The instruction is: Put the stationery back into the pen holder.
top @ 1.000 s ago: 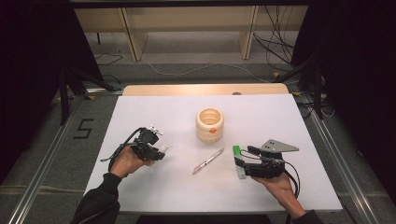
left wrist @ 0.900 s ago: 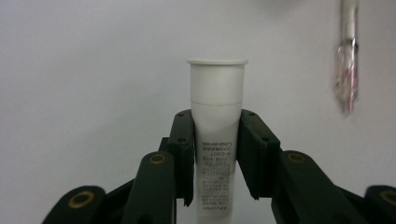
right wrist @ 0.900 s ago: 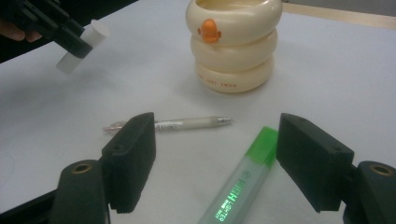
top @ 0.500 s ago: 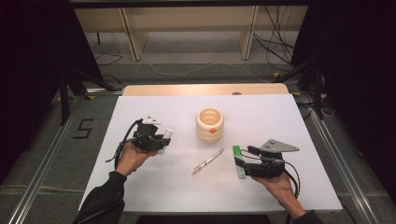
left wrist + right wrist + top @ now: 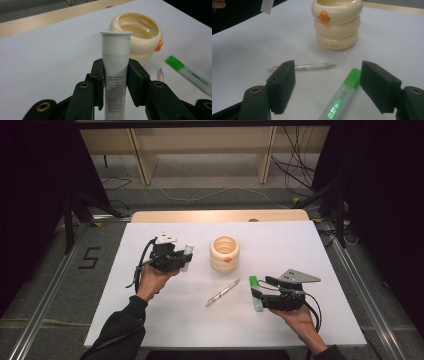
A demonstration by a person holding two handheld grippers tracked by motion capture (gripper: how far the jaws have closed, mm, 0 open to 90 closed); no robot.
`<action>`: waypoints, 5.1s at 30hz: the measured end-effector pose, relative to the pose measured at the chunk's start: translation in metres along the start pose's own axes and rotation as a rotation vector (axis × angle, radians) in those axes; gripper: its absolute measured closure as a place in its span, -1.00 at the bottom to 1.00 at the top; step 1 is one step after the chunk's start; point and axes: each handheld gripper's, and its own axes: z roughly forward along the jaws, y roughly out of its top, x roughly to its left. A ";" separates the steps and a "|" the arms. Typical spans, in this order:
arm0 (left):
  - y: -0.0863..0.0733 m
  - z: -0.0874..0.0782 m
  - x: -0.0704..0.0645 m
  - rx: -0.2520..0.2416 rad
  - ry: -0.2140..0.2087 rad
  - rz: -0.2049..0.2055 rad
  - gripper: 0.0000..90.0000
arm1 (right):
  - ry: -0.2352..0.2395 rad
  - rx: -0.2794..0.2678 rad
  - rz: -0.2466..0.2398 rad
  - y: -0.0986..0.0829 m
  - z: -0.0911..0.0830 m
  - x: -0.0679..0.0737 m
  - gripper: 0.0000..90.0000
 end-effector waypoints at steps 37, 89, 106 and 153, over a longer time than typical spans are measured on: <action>0.037 0.034 -0.018 -0.108 -0.037 -0.034 0.53 | 0.007 -0.005 -0.001 0.000 0.000 0.000 -0.34; 0.060 0.092 -0.044 -0.141 -0.077 -0.052 0.53 | 0.016 -0.007 0.002 0.001 0.000 0.000 -0.34; 0.054 0.104 -0.046 -0.117 -0.062 -0.048 0.52 | 0.020 -0.009 -0.008 0.001 0.000 0.000 -0.34; -0.026 -0.027 -0.018 -0.123 -0.124 -0.062 -0.56 | -0.028 0.049 0.028 0.002 0.000 -0.005 -0.35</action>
